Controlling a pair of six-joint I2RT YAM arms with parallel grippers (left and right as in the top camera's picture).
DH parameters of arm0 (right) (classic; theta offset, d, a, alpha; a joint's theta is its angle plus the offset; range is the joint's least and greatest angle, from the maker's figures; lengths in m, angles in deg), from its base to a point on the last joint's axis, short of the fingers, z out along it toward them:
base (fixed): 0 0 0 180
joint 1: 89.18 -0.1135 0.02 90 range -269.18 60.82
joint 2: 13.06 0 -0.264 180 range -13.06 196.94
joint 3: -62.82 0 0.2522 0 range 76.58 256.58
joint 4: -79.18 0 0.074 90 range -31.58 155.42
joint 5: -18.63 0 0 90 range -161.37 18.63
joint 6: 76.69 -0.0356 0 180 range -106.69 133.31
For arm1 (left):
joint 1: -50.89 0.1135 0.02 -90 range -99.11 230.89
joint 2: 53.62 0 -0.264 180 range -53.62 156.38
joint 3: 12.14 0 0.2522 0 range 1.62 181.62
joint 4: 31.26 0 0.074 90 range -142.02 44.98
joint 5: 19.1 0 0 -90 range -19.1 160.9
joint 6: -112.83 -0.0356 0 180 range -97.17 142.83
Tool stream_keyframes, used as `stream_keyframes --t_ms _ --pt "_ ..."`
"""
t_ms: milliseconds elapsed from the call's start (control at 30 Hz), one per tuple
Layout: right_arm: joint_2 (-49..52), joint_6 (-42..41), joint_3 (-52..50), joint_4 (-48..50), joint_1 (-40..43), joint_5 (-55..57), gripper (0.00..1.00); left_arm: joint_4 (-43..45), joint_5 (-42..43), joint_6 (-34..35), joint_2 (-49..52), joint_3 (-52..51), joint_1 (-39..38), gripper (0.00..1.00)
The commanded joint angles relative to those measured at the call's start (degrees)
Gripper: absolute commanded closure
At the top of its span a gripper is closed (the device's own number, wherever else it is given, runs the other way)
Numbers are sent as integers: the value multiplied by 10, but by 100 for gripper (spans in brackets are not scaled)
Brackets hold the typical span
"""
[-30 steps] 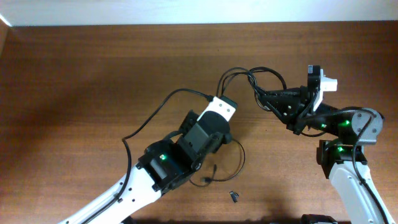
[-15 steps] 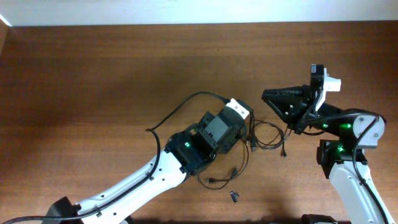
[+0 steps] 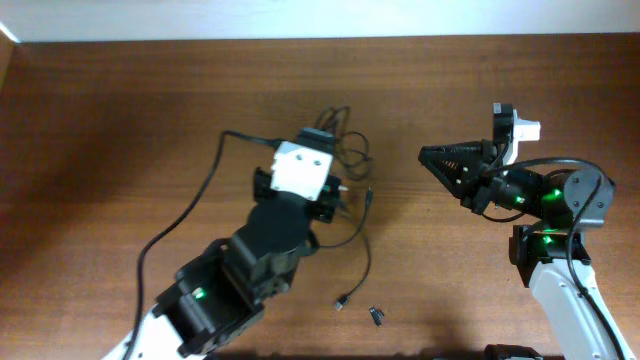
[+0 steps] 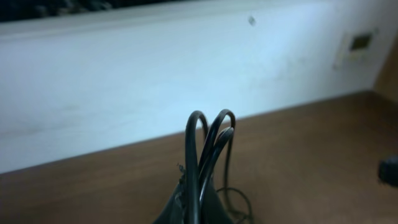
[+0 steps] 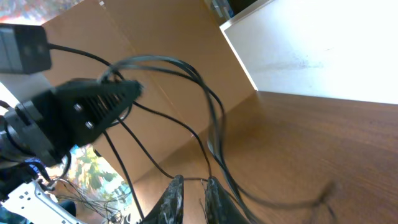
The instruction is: Untangle cables
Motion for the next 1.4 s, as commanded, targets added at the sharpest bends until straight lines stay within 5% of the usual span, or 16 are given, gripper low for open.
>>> stream_keyframes --t_ms 0,133,367,467,533,600,667,833,900,933,967,1100,1367 --pt "-1 2 6 1 3 -5 86 5 -55 2 -30 2 1 100" --pt "-1 8 6 -29 3 -5 85 21 -66 2 -37 2 1 100" --pt "4 9 6 -43 3 -5 85 26 -525 -11 -37 2 1 100" --pt "5 9 6 -43 3 -5 85 22 -543 -118 -38 2 30 100" --pt "5 8 6 -43 3 -5 85 22 -539 -122 -38 2 50 100" --pt "5 8 6 -43 3 -5 85 19 -492 -122 -37 2 58 100" --pt "5 8 6 -43 3 -5 85 -15 -355 -122 -31 2 57 100" --pt "5 8 6 -43 3 -6 85 -122 108 -120 60 2 57 96" --pt "5 8 6 -43 3 -6 85 -156 137 -119 145 2 57 75" --pt "5 8 6 -43 3 -6 85 -163 137 -119 195 2 57 24" --pt "5 8 6 -43 3 -6 85 -163 137 -119 237 2 57 0" --pt "5 8 6 -43 3 -5 84 -140 161 -76 301 2 57 1" --pt "5 24 6 -43 3 -3 84 -112 293 -116 236 2 57 1"
